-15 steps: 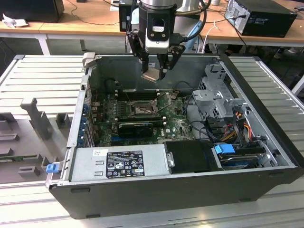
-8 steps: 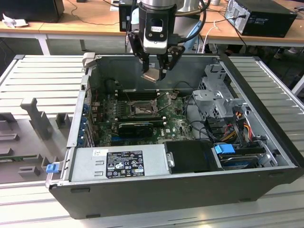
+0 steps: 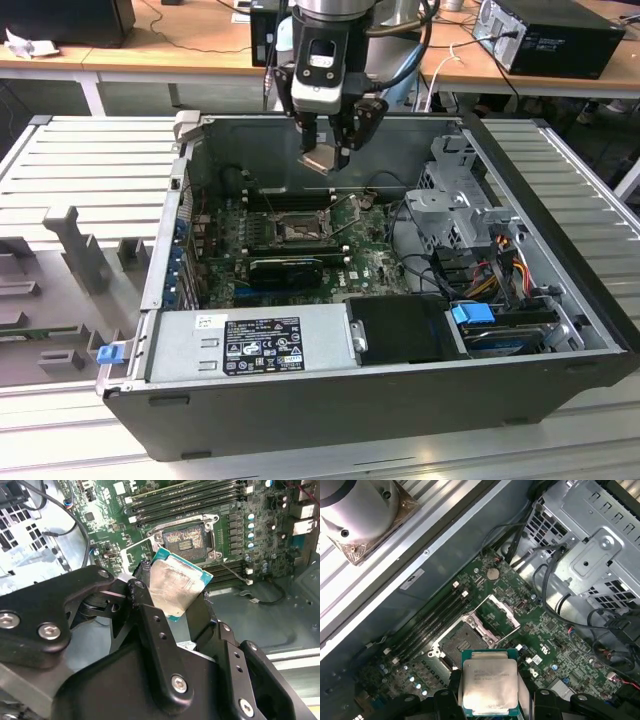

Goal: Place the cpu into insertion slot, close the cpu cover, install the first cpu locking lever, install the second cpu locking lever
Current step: 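Place the cpu into insertion slot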

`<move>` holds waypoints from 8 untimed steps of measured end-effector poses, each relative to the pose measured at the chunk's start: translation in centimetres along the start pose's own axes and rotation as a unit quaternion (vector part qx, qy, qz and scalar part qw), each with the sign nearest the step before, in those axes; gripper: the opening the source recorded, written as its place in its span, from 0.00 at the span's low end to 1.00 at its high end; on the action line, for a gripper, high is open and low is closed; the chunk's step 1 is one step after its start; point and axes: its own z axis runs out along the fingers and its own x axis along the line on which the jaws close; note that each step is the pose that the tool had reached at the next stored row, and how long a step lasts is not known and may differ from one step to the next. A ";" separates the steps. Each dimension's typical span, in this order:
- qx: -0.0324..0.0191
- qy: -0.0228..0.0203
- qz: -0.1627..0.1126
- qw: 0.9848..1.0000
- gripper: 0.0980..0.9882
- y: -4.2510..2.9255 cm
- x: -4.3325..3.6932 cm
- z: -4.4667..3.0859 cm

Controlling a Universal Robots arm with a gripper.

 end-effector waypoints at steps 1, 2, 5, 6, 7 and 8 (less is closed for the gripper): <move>0.000 0.000 0.004 1.000 0.48 0.00 0.00 0.01; 0.000 -0.001 0.008 1.000 0.48 0.00 0.00 0.01; 0.000 -0.002 0.019 1.000 0.48 0.00 0.00 0.03; -0.001 -0.002 0.025 1.000 0.48 0.00 0.00 0.04; -0.001 -0.003 0.028 1.000 0.48 0.00 0.00 0.04; -0.001 -0.003 0.032 0.999 0.48 0.00 0.00 0.05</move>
